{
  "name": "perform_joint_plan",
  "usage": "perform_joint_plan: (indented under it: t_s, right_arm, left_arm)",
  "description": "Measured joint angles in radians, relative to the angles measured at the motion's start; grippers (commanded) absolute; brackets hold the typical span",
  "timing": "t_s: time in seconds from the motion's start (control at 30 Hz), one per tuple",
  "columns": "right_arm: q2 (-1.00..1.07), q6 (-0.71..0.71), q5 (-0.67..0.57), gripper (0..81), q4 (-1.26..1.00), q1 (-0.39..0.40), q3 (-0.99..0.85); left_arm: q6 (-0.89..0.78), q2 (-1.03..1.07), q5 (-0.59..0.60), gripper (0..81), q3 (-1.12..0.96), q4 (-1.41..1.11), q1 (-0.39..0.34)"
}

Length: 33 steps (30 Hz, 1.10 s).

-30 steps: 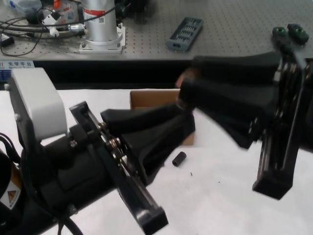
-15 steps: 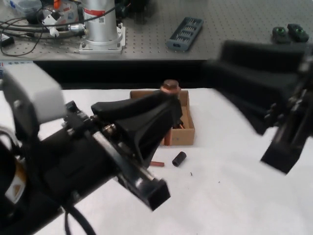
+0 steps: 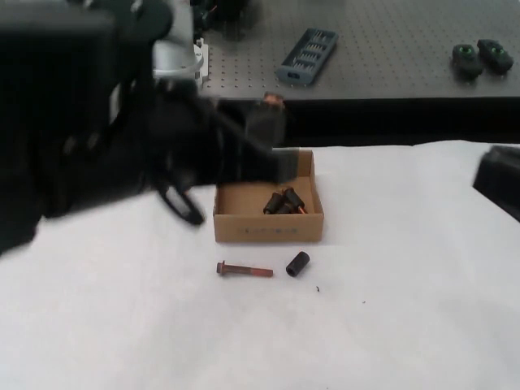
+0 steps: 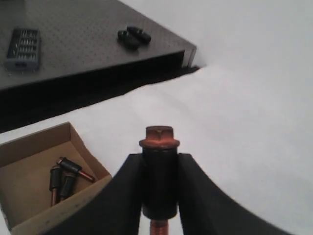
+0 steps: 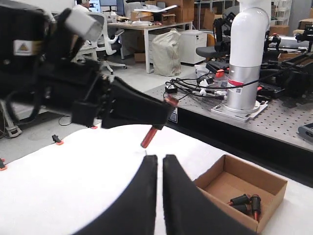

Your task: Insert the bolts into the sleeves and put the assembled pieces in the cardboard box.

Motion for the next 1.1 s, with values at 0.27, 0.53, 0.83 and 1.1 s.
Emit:
perform_joint_plan:
  t_s: [0.27, 0.53, 0.83, 1.1]
  right_arm:
    - [-0.039, 0.0, 0.0, 3.6, 0.091, 0.0, 0.0]
    - [-0.039, 0.0, 0.0, 3.6, 0.152, 0.0, 0.0]
    - [-0.039, 0.0, 0.0, 3.6, 0.163, 0.0, 0.0]
    - [-0.039, 0.0, 0.0, 3.6, 0.202, 0.0, 0.0]
  left_arm:
    - [-0.004, 0.249, 0.049, 0.6, -0.232, 0.219, 0.091]
    - [-0.006, 0.525, 0.078, 0.6, -0.58, 0.377, 0.147]
    - [0.02, 0.771, 0.093, 0.6, -0.811, 0.466, 0.165]
    - [0.021, 0.914, 0.093, 0.6, -0.878, 0.468, 0.197]
